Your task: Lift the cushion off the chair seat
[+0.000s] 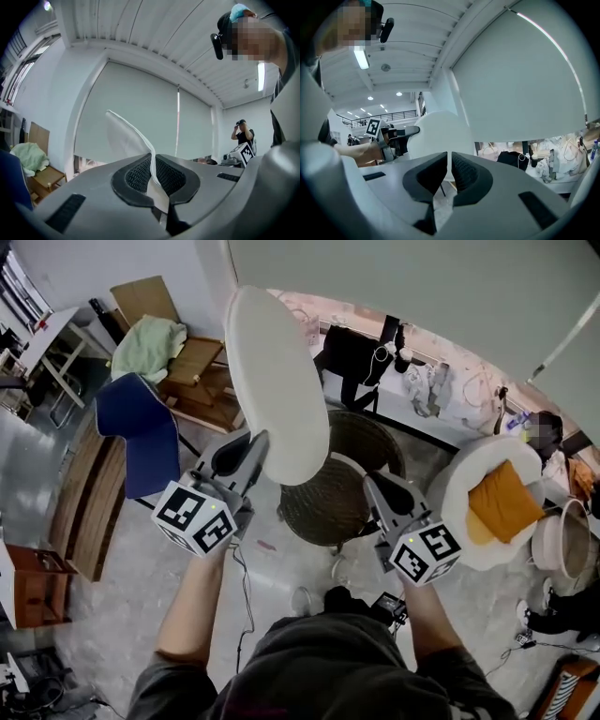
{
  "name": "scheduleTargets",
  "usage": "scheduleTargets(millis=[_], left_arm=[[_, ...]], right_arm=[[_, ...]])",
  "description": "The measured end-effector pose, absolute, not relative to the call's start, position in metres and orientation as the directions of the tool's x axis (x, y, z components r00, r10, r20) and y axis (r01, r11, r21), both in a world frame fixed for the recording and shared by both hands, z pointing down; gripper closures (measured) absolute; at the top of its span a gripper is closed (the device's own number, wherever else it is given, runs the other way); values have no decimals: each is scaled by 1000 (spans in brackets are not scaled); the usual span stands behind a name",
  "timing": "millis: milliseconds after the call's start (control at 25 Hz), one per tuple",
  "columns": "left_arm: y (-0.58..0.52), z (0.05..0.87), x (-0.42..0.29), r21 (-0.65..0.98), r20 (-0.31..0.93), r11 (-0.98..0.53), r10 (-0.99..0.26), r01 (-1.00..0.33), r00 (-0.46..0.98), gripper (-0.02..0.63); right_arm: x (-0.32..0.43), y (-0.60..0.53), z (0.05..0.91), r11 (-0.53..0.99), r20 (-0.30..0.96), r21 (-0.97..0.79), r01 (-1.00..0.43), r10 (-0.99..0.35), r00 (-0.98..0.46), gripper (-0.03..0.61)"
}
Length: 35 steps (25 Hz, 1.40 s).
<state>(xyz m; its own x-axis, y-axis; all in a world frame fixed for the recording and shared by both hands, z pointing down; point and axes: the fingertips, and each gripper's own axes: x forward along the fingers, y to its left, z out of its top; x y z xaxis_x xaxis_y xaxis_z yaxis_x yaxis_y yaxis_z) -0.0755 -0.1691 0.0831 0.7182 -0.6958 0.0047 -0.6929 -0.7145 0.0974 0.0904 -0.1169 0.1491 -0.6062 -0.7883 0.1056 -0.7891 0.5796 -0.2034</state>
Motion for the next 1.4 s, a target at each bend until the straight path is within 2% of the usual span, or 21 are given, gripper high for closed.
scheduleTargets(millis=[520, 1400], left_arm=[[-158, 34, -60, 62, -85, -730, -684, -681, 725, 588], [-153, 39, -50, 73, -62, -754, -656, -652, 752, 588]], right_arm=[[92, -119, 110, 596, 23, -165, -786, -794, -607, 563], [90, -116, 100, 570, 16, -157, -807, -815, -579, 565]])
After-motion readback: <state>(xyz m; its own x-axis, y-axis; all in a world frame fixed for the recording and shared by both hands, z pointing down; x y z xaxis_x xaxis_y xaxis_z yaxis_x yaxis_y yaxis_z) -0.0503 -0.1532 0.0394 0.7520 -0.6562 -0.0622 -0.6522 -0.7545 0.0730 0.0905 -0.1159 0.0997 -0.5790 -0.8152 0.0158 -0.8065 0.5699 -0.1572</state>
